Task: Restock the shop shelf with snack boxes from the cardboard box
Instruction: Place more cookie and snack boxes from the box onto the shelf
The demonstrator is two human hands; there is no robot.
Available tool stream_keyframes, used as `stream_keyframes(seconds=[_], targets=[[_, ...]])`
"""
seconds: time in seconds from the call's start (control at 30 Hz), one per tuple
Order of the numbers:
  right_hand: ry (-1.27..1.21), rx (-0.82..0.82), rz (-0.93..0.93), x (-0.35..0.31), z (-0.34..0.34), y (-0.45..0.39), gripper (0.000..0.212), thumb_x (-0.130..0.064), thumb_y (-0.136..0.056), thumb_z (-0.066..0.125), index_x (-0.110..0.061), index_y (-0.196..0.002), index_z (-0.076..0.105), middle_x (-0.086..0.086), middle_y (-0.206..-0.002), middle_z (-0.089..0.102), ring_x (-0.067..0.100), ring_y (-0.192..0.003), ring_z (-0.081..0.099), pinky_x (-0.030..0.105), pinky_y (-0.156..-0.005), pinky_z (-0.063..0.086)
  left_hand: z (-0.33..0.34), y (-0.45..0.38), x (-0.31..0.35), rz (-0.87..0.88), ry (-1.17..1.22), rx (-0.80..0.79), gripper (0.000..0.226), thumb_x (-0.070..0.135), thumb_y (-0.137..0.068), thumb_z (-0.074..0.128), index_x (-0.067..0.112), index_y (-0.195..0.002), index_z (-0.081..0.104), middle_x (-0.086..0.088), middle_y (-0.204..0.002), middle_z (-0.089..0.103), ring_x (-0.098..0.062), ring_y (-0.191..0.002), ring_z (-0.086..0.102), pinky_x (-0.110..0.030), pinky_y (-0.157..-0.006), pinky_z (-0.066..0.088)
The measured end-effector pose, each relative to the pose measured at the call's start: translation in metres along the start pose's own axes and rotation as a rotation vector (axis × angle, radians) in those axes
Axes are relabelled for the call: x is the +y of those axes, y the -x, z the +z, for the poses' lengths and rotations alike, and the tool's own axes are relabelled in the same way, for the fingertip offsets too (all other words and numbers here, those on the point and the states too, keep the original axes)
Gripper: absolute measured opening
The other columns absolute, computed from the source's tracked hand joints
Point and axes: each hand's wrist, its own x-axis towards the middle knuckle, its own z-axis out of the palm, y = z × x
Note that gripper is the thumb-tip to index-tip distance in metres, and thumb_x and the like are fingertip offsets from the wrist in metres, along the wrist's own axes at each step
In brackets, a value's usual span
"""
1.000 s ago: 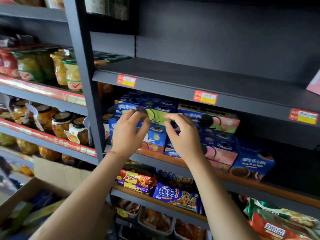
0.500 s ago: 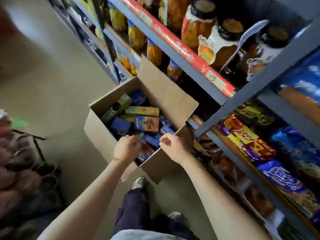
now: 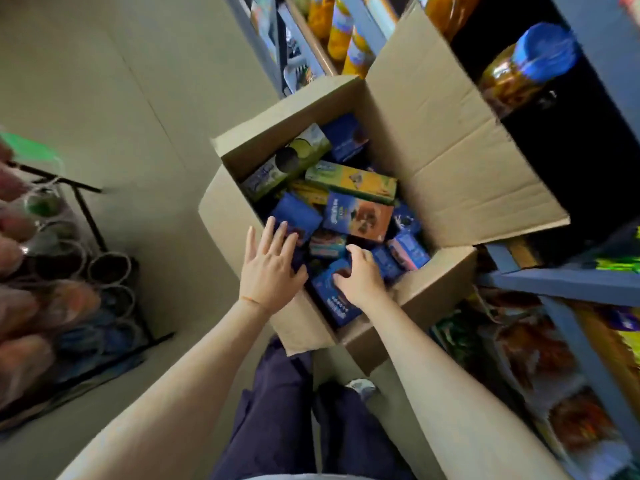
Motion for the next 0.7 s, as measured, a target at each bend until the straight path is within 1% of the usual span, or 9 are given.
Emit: stream_keyframes(seconds=[0.07, 0.17, 0.27, 0.33, 0.43, 0.5, 0.57, 0.63, 0.7], targets=[[-0.03, 0.099, 0.024, -0.007, -0.002, -0.023, 0.073, -0.024, -0.09, 0.069, -0.016, -0.15, 0.029, 0.01, -0.154, 0.029, 0.031, -0.14, 0.033, 0.042, -0.108, 0.037, -0.002, -0.02, -0.005, -0.002, -0.026, 0.028, 0.072, 0.048, -0.081, 0.045, 0.011, -0.141, 0.051, -0.016, -0.15, 0.046, -0.036, -0.147, 0.029, -0.057, -0.121, 0.009], [-0.069, 0.223, 0.096, -0.013, -0.011, -0.061, 0.084, -0.026, -0.087, 0.072, -0.013, -0.153, 0.021, 0.011, -0.16, 0.019, 0.031, -0.146, 0.022, 0.042, -0.113, 0.031, -0.006, -0.051, -0.006, -0.021, -0.095, 0.048, 0.07, 0.042, -0.086, 0.055, 0.011, -0.148, 0.043, -0.019, -0.15, 0.045, -0.039, -0.145, 0.031, -0.057, -0.121, 0.005], [0.024, 0.386, 0.081, -0.014, -0.025, -0.098, 0.09, -0.033, -0.082, 0.077, -0.007, -0.151, 0.025, 0.018, -0.156, 0.025, 0.035, -0.145, 0.021, 0.045, -0.117, 0.027, -0.008, -0.078, 0.004, -0.043, -0.144, 0.001, 0.072, 0.045, -0.088, 0.053, 0.016, -0.152, 0.035, -0.018, -0.153, 0.04, -0.038, -0.143, 0.032, -0.059, -0.121, 0.003], [0.098, 0.401, 0.06, -0.015, -0.035, -0.12, 0.089, -0.038, -0.083, 0.075, -0.007, -0.152, 0.027, 0.017, -0.157, 0.027, 0.034, -0.146, 0.021, 0.048, -0.116, 0.027, -0.005, -0.09, 0.008, -0.058, -0.137, -0.03, 0.068, 0.046, -0.09, 0.052, 0.018, -0.149, 0.037, -0.017, -0.155, 0.037, -0.038, -0.14, 0.035, -0.06, -0.12, 0.008], [0.243, 0.365, 0.008, -0.017, -0.046, -0.142, 0.085, -0.045, -0.086, 0.071, -0.014, -0.152, 0.028, 0.01, -0.16, 0.025, 0.029, -0.149, 0.018, 0.053, -0.112, 0.029, 0.001, -0.095, 0.009, -0.084, -0.162, -0.04, 0.061, 0.046, -0.09, 0.053, 0.018, -0.143, 0.043, -0.014, -0.153, 0.038, -0.037, -0.13, 0.046, -0.058, -0.115, 0.022], [0.361, 0.404, -0.051, -0.02, -0.051, -0.151, 0.081, -0.048, -0.084, 0.071, -0.016, -0.149, 0.034, 0.01, -0.153, 0.034, 0.031, -0.143, 0.027, 0.052, -0.109, 0.03, 0.003, -0.094, 0.008, -0.088, -0.17, -0.006, 0.056, 0.043, -0.089, 0.054, 0.016, -0.137, 0.05, -0.014, -0.148, 0.046, -0.037, -0.121, 0.053, -0.056, -0.109, 0.031], [0.446, 0.429, -0.087, -0.022, -0.054, -0.157, 0.077, -0.052, -0.084, 0.069, -0.016, -0.145, 0.041, 0.015, -0.145, 0.04, 0.035, -0.134, 0.035, 0.051, -0.107, 0.031, 0.005, -0.093, 0.006, -0.089, -0.168, 0.02, 0.051, 0.041, -0.088, 0.055, 0.015, -0.132, 0.056, -0.015, -0.143, 0.051, -0.038, -0.114, 0.057, -0.053, -0.104, 0.036], [0.474, 0.413, -0.098, -0.023, -0.055, -0.163, 0.073, -0.055, -0.084, 0.068, -0.016, -0.141, 0.046, 0.019, -0.141, 0.042, 0.037, -0.129, 0.038, 0.05, -0.106, 0.032, 0.007, -0.093, 0.005, -0.089, -0.167, 0.046, 0.049, 0.04, -0.087, 0.056, 0.015, -0.128, 0.059, -0.015, -0.141, 0.053, -0.038, -0.112, 0.058, -0.052, -0.101, 0.038], [0.472, 0.388, -0.121, -0.024, -0.058, -0.166, 0.072, -0.055, -0.082, 0.07, -0.013, -0.137, 0.05, 0.019, -0.137, 0.046, 0.037, -0.125, 0.043, 0.048, -0.104, 0.034, 0.008, -0.092, 0.005, -0.089, -0.158, 0.063, 0.048, 0.041, -0.087, 0.055, 0.015, -0.127, 0.06, -0.016, -0.14, 0.054, -0.038, -0.111, 0.058, -0.052, -0.1, 0.039]])
